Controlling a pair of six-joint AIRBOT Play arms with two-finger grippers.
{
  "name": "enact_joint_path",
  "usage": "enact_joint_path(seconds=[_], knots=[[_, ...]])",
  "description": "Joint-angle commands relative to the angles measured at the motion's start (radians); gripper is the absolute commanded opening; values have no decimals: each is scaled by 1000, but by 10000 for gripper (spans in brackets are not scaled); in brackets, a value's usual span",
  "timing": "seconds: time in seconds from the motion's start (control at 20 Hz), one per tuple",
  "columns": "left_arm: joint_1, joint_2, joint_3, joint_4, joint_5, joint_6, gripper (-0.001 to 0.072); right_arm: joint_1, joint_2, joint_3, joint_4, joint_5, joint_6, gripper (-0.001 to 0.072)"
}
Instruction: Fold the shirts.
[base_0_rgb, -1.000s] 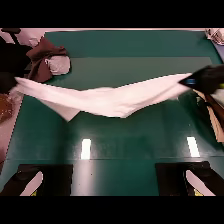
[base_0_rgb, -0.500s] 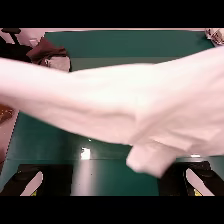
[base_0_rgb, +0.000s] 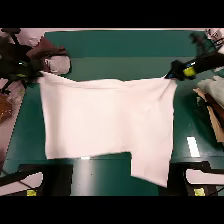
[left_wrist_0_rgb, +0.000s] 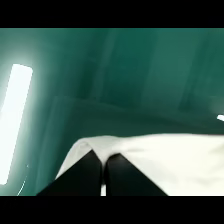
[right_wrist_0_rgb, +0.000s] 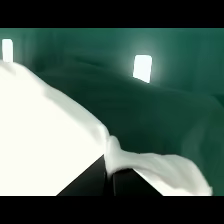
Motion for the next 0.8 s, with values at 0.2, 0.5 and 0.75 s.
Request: enact_joint_path(seconds=[0.2, 0.5, 0.75], knots=[[-43, -261, -73, 56, 434, -26, 31, -20, -444, 281, 33, -110, -48, 14], [-43, -277, -73, 307, 490, -175, 32, -122, -597, 540, -45, 48, -10, 14], [-43, -299, -72, 319, 551, -180, 32, -157, -610, 533, -80, 77, -11, 16]])
